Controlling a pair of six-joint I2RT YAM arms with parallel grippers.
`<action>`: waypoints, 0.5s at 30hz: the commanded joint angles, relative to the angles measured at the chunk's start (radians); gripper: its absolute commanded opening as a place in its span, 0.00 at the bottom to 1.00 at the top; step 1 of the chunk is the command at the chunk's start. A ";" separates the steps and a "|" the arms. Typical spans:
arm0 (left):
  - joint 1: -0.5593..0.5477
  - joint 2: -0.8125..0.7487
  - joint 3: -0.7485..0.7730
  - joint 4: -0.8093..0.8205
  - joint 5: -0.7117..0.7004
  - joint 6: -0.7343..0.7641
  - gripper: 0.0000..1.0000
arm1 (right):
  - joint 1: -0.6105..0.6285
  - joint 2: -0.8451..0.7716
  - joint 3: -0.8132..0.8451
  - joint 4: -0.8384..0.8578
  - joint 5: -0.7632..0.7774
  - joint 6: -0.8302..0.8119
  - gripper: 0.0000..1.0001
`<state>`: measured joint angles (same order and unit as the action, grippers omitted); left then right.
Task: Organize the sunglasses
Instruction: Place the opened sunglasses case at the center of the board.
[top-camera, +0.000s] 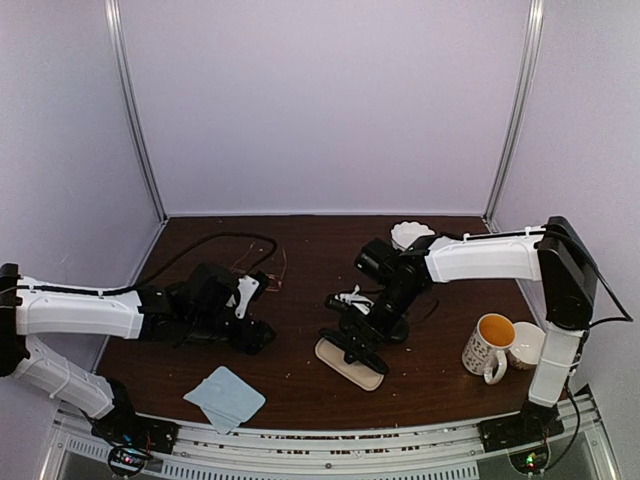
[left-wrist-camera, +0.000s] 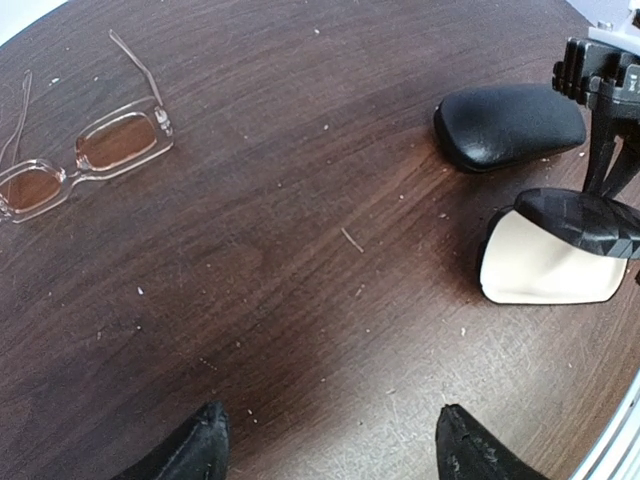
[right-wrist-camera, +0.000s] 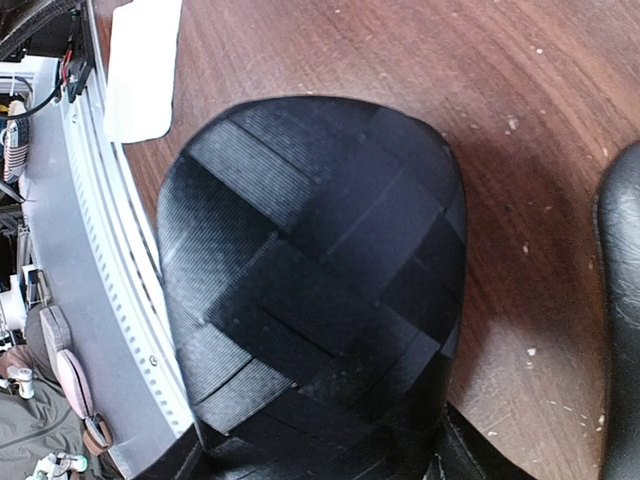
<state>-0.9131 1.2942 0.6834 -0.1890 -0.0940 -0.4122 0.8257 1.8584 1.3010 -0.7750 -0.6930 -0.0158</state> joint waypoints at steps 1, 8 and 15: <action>0.010 0.017 0.037 0.024 -0.008 0.016 0.74 | -0.013 0.015 0.020 -0.007 0.043 -0.014 0.59; 0.011 0.028 0.042 0.022 -0.005 0.016 0.74 | -0.013 0.003 0.003 0.006 0.060 -0.007 0.67; 0.020 0.040 0.047 0.022 0.010 0.016 0.73 | -0.013 -0.032 -0.003 0.011 0.094 0.001 0.74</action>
<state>-0.9062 1.3258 0.6979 -0.1898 -0.0921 -0.4107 0.8173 1.8610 1.3010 -0.7715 -0.6384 -0.0189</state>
